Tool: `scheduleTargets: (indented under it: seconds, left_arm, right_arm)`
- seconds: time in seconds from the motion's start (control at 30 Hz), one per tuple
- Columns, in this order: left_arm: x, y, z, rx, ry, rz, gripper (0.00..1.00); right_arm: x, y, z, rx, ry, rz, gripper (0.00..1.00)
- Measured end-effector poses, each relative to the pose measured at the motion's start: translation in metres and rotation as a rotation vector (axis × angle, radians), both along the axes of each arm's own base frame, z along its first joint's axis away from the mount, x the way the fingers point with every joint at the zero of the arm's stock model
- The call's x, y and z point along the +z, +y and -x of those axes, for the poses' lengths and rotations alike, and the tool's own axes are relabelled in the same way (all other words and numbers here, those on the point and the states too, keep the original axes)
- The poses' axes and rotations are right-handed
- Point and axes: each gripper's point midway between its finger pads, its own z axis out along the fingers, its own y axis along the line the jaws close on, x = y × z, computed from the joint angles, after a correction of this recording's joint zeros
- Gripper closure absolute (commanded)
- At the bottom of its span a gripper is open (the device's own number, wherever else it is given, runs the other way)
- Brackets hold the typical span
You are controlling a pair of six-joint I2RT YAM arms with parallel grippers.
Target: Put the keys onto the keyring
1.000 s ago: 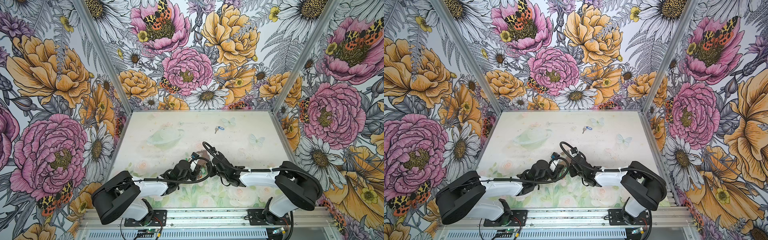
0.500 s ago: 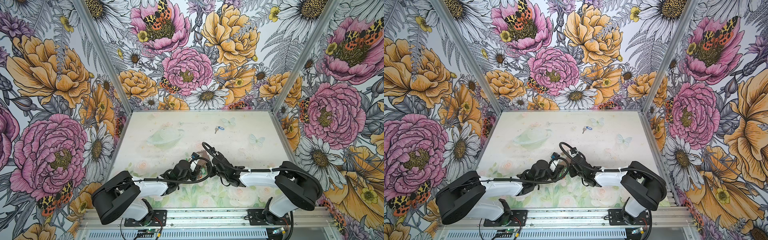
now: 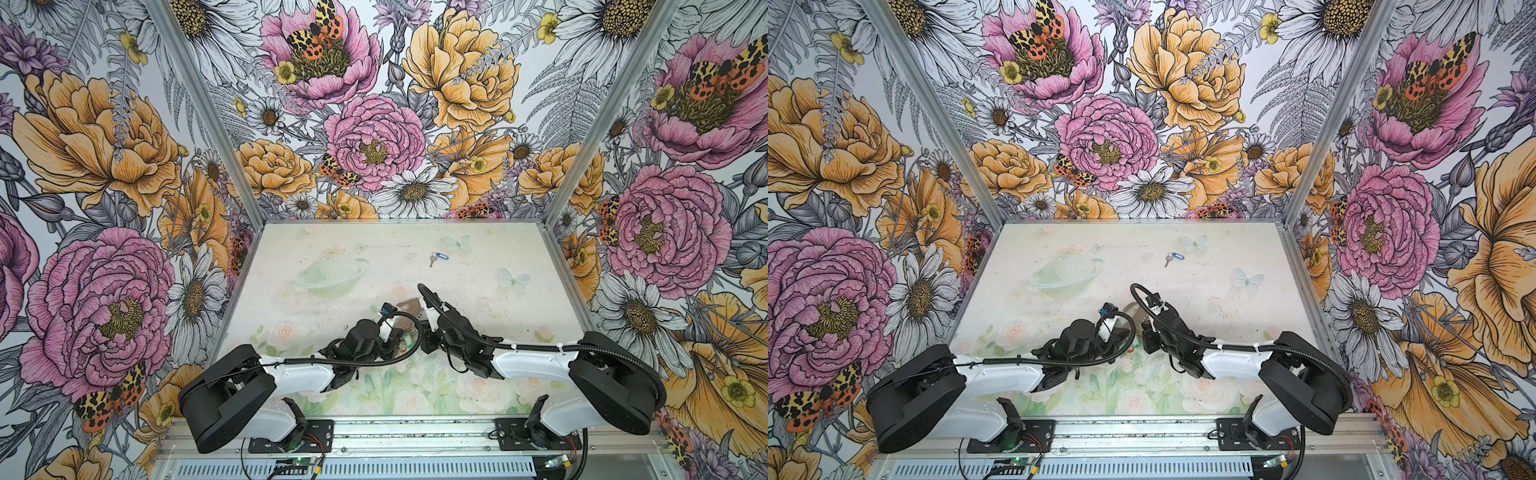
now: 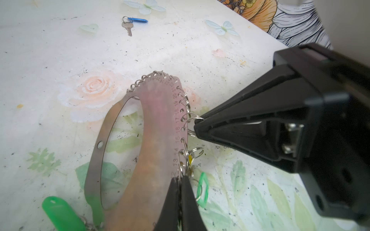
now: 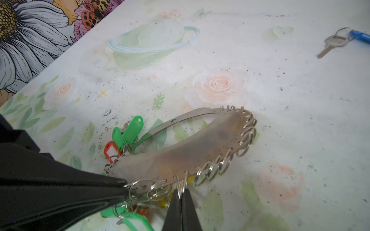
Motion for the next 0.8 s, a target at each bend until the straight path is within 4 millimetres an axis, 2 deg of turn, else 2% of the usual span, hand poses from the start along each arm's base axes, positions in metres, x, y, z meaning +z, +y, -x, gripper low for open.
scheduleTargets:
  seconds: [0.1, 0.27, 0.4, 0.53, 0.6, 0.8]
  left_arm:
    - [0.005, -0.002, 0.002, -0.008, 0.011, 0.028, 1.0]
    - [0.017, -0.008, 0.009, -0.051, 0.026, 0.083, 0.8]
    - [0.036, -0.018, 0.023, -0.142, 0.026, 0.149, 0.68]
    - [0.061, -0.015, 0.025, -0.172, 0.006, 0.225, 0.66]
    - [0.073, -0.008, 0.021, -0.159, -0.017, 0.26, 0.69]
    - [0.087, 0.01, 0.011, -0.121, -0.048, 0.297, 0.73]
  right_arm:
    - [0.006, -0.001, 0.0, 0.02, -0.019, -0.033, 1.0]
    - [0.016, -0.001, 0.0, 0.048, -0.064, -0.083, 1.0]
    - [0.02, -0.005, 0.0, 0.059, -0.105, -0.099, 1.0]
    - [0.022, -0.006, 0.007, 0.104, -0.151, -0.113, 1.0]
    - [0.025, -0.006, 0.013, 0.139, -0.178, -0.123, 1.0]
    - [0.044, 0.002, 0.027, 0.249, -0.264, -0.167, 1.0]
